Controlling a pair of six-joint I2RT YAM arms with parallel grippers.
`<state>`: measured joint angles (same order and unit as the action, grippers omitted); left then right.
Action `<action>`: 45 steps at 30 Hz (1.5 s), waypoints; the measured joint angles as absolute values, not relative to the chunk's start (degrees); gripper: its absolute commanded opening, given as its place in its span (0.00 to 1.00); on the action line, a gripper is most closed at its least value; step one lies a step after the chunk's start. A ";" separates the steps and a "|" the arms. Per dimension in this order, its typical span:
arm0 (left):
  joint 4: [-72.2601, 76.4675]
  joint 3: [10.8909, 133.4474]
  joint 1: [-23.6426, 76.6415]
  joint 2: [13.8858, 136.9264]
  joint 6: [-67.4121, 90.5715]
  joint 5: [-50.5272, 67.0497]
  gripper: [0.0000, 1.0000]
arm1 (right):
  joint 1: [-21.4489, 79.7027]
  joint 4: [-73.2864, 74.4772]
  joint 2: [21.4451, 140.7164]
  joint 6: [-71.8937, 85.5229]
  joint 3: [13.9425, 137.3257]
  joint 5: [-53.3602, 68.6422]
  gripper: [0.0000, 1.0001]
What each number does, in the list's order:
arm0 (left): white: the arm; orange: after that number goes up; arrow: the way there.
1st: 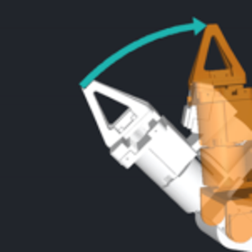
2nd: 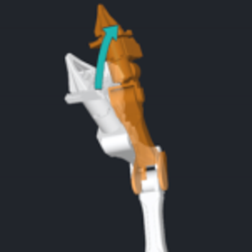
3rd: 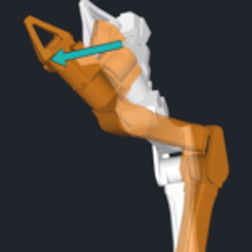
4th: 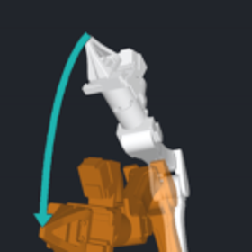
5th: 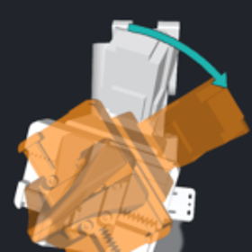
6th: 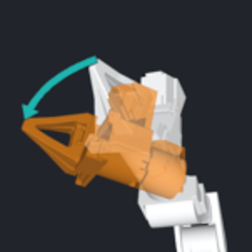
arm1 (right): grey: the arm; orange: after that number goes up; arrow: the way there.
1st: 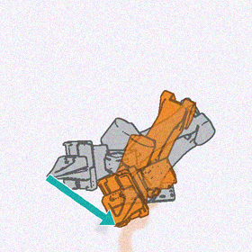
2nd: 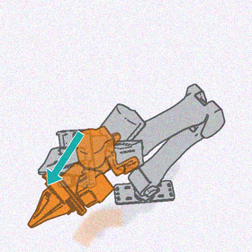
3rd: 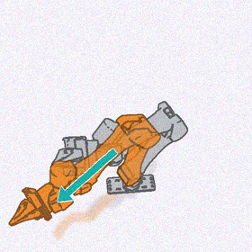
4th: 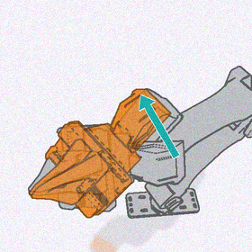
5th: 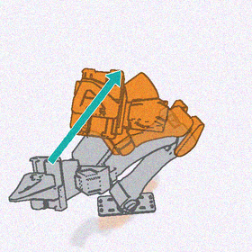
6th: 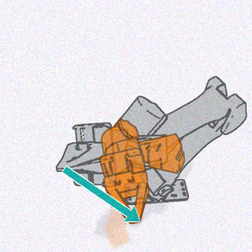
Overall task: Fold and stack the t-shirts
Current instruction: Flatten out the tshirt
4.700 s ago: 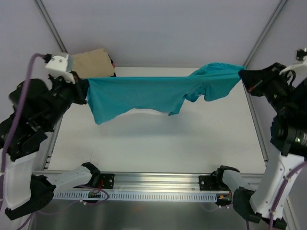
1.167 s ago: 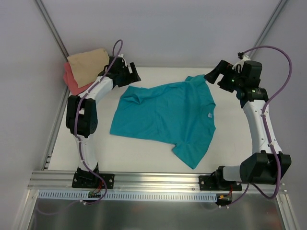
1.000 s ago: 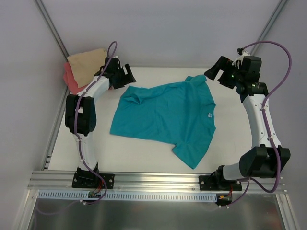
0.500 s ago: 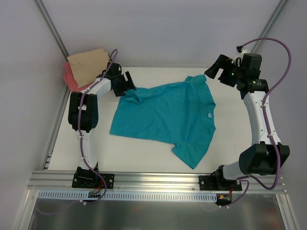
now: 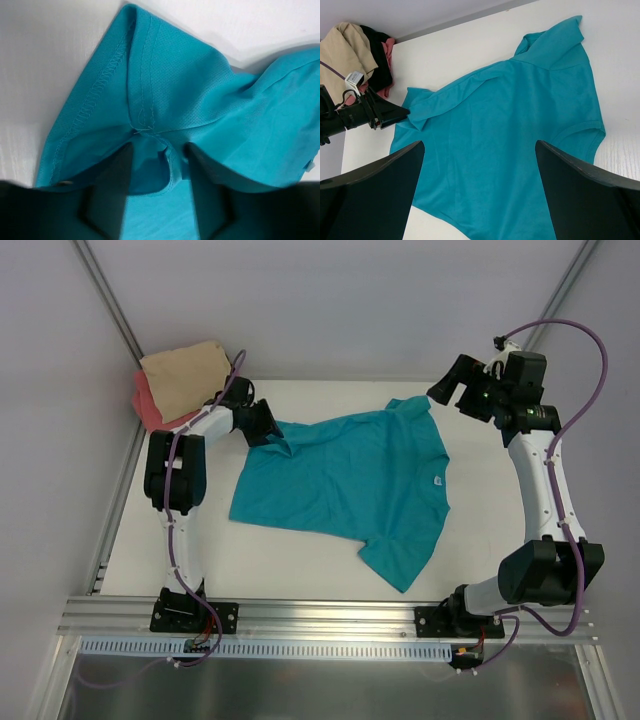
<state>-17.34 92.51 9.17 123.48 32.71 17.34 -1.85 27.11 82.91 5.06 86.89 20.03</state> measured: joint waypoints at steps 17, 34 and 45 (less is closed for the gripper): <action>-15.42 92.16 9.39 125.75 33.85 19.03 0.00 | -3.25 27.31 82.87 5.32 86.74 20.38 1.00; -15.59 114.39 9.39 125.58 31.83 17.32 0.26 | -3.29 27.18 82.81 6.00 86.32 21.93 0.99; -19.40 113.93 9.41 127.55 29.93 15.99 0.99 | -3.92 26.74 83.09 6.42 86.32 22.72 0.99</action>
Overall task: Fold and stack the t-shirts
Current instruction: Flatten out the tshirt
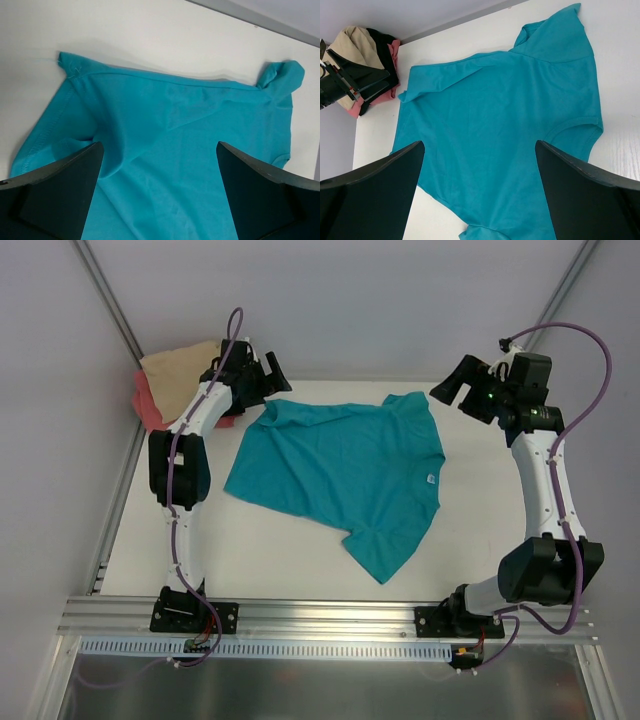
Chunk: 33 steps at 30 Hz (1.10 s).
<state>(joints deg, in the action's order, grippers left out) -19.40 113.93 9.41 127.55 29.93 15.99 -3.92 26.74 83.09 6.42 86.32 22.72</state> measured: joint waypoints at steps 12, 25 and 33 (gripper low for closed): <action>-21.56 108.68 9.41 126.78 27.70 14.50 0.99 | -3.92 26.24 83.31 7.27 85.34 23.46 1.00; -32.23 74.30 9.82 98.35 28.93 12.60 0.99 | -0.05 26.41 83.15 8.60 67.88 24.51 0.99; -29.23 61.25 10.39 90.83 29.17 10.72 0.99 | -0.05 24.67 79.29 9.45 66.52 26.26 0.99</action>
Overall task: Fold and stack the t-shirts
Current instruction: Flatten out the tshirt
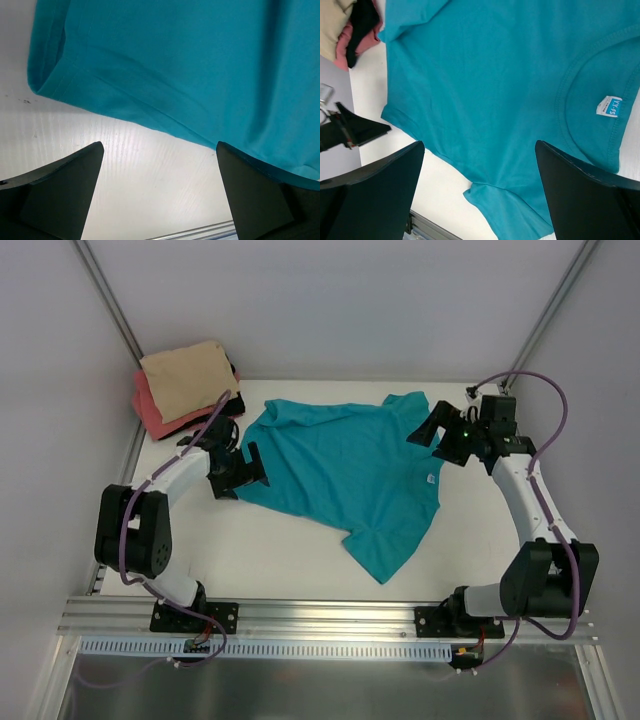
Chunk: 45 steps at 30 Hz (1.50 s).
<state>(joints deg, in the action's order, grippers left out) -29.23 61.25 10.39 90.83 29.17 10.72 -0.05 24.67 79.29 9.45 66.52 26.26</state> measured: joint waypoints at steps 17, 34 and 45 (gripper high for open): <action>-22.85 69.76 13.58 97.91 30.65 10.44 0.99 | 2.20 23.86 78.04 10.04 66.52 27.46 1.00; -22.79 71.50 14.81 107.68 29.32 7.25 0.99 | 2.20 24.80 78.61 10.00 68.84 27.49 0.99; -28.40 67.48 18.37 104.44 29.30 0.93 0.99 | 2.20 24.73 78.76 10.07 68.90 27.73 0.99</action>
